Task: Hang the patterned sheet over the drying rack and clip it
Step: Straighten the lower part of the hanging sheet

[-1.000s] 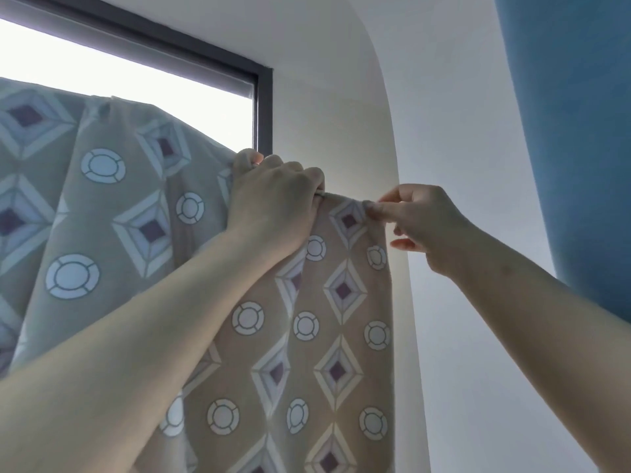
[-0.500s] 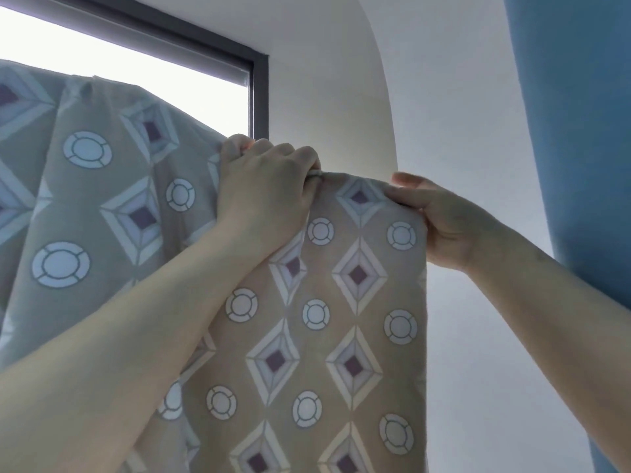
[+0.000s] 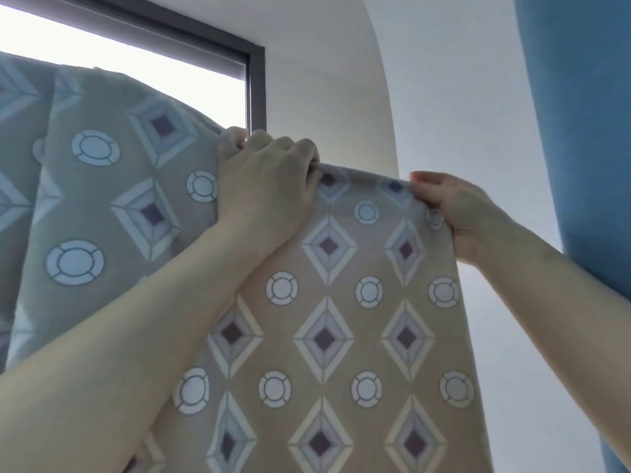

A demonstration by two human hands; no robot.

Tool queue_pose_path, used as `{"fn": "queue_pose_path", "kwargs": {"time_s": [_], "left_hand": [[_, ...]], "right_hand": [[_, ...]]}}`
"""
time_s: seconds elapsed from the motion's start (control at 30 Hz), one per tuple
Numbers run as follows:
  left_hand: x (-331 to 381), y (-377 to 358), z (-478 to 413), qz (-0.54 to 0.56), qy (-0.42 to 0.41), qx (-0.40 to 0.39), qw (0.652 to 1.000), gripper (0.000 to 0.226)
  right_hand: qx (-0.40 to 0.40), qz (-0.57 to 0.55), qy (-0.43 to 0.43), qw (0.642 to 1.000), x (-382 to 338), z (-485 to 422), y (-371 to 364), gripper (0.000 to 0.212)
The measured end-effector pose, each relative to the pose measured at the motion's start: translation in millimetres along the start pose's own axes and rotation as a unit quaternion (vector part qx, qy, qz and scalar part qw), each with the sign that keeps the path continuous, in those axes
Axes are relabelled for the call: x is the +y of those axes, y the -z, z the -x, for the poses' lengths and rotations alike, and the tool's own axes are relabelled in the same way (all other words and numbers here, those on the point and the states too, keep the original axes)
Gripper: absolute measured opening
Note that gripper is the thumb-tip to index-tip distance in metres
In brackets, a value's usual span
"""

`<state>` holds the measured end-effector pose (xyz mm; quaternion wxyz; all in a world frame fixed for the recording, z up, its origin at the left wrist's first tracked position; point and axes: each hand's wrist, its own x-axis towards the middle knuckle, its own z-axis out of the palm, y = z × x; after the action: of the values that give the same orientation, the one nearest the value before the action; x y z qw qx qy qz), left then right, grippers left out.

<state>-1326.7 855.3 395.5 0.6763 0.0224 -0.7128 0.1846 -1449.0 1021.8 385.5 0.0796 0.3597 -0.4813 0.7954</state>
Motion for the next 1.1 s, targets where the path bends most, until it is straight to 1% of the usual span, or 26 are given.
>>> {"fn": "queue_pose_path", "kwargs": {"time_s": [0.03, 0.07, 0.1, 0.13, 0.17, 0.2, 0.23, 0.27, 0.33, 0.4, 0.43, 0.53, 0.63, 0.67, 0.77, 0.87, 1.0, 1.1], "left_hand": [[2.4, -1.7, 0.2, -0.007, -0.006, -0.008, 1.0, 0.026], [4.6, -3.1, 0.1, -0.012, -0.006, -0.01, 1.0, 0.026], [6.2, -4.2, 0.0, -0.014, 0.0, -0.005, 1.0, 0.026], [7.7, -5.1, 0.8, -0.011, 0.011, 0.001, 1.0, 0.025], [9.0, -6.3, 2.7, -0.002, 0.02, 0.01, 1.0, 0.023], [10.6, -7.9, 6.3, 0.012, 0.026, 0.019, 0.999, 0.021], [12.6, -10.1, 12.0, 0.029, 0.028, 0.023, 0.999, 0.02], [15.9, -12.2, 19.3, 0.043, 0.026, 0.019, 0.999, 0.023], [23.3, -18.8, 38.8, 0.071, 0.012, -0.009, 0.997, 0.033], [31.3, -25.3, 63.3, 0.103, 0.014, -0.035, 0.994, 0.033], [34.5, -29.4, 77.0, 0.119, 0.024, -0.042, 0.992, 0.03], [46.6, -40.7, 120.0, 0.168, 0.068, -0.069, 0.981, 0.023], [63.0, -48.1, 160.4, 0.249, 0.131, -0.158, 0.946, 0.023], [67.9, -49.4, 172.6, 0.278, 0.152, -0.181, 0.931, 0.021], [77.7, -51.7, 207.3, 0.347, 0.217, -0.231, 0.883, 0.016], [81.4, -51.5, 235.9, 0.378, 0.283, -0.271, 0.839, 0.017], [85.3, -50.9, 267.7, 0.399, 0.354, -0.284, 0.797, 0.013], [88.1, -49.8, 291.7, 0.416, 0.406, -0.303, 0.755, 0.012]], "right_hand": [[0.04, -0.031, 0.024, 0.998, -0.3, -3.4, 2.7, 0.014], [0.051, -0.056, 0.035, 0.997, -0.1, -4.8, 5.6, 0.012], [0.028, -0.072, 0.027, 0.997, 1.1, -3.4, 7.9, 0.014], [-0.024, -0.08, 0.007, 0.996, 4.9, -0.5, 9.9, 0.018], [-0.085, -0.071, -0.018, 0.994, 11.3, 2.5, 13.2, 0.029], [-0.129, -0.043, -0.046, 0.99, 19.7, 5.4, 16.7, 0.046], [-0.151, -0.014, -0.066, 0.986, 27.8, 9.5, 20.4, 0.059], [-0.15, 0.002, -0.076, 0.986, 34.8, 14.1, 24.1, 0.065], [-0.137, -0.001, -0.088, 0.987, 48.0, 24.8, 29.8, 0.074], [-0.161, 0.025, -0.11, 0.98, 61.9, 36.8, 34.5, 0.094], [-0.166, 0.041, -0.122, 0.978, 68.6, 44.3, 35.7, 0.093], [-0.131, 0.022, -0.153, 0.979, 87.2, 66.0, 37.7, 0.053], [-0.112, 0.007, -0.205, 0.972, 111.8, 84.5, 41.2, 0.023], [-0.109, 0.018, -0.225, 0.968, 119.6, 91.2, 41.4, 0.018], [-0.094, 0.041, -0.272, 0.957, 144.3, 108.9, 41.9, 0.011], [-0.077, 0.055, -0.31, 0.946, 165.7, 127.5, 40.8, 0.008], [-0.045, 0.069, -0.35, 0.933, 195.5, 153.6, 42.7, 0.01], [-0.017, 0.071, -0.369, 0.926, 215.0, 172.4, 43.6, 0.009]]}}
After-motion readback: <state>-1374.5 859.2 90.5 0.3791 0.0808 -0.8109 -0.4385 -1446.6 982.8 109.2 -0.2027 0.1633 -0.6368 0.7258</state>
